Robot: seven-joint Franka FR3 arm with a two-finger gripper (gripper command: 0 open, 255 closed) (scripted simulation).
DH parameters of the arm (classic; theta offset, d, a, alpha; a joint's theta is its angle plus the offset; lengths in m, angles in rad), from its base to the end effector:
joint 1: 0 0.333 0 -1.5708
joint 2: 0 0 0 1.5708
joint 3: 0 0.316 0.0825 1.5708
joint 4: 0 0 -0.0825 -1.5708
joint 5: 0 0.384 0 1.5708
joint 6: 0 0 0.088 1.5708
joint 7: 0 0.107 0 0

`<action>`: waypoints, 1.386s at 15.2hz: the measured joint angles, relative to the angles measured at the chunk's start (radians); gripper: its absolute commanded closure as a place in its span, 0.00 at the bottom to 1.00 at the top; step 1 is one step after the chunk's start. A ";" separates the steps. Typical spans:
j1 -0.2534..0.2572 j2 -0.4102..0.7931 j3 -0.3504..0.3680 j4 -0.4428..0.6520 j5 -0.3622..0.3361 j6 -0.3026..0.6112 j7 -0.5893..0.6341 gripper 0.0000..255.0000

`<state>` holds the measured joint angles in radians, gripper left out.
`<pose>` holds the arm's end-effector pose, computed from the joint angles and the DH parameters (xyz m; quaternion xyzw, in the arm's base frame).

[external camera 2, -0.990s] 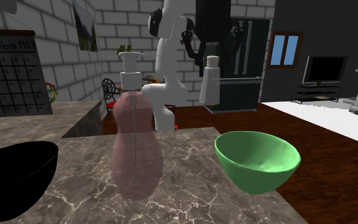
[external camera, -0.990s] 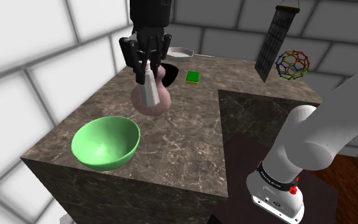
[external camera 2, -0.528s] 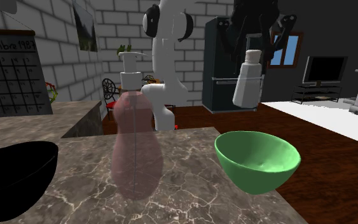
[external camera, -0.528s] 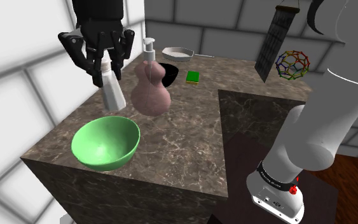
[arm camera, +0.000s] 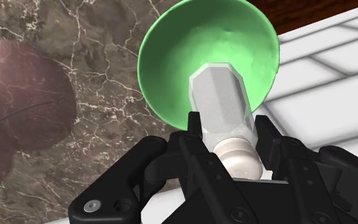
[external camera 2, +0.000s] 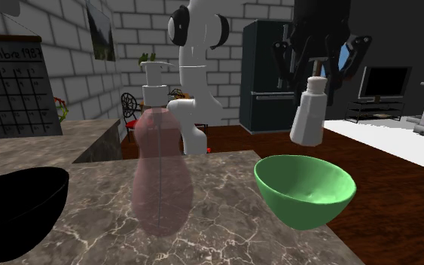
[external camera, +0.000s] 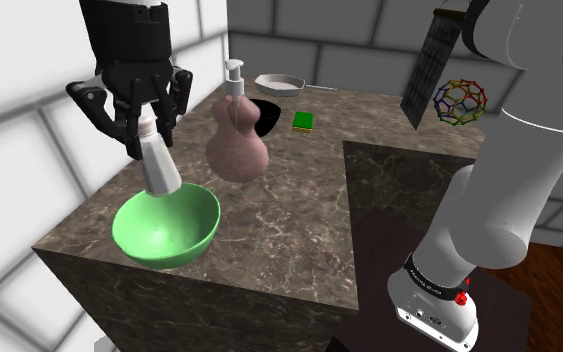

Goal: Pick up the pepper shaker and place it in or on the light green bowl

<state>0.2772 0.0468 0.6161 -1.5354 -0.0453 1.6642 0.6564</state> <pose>0.3710 0.4408 0.6283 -0.9919 -0.1183 -0.0387 0.0252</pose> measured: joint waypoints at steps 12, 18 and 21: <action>-0.009 -0.030 -0.006 -0.183 0.018 0.158 -0.010 1.00; -0.009 -0.032 -0.006 -0.189 0.019 0.164 -0.010 0.00; -0.009 -0.032 -0.006 -0.189 0.019 0.164 -0.010 0.00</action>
<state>0.2686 0.0149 0.6100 -1.7244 -0.0264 1.8280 0.6464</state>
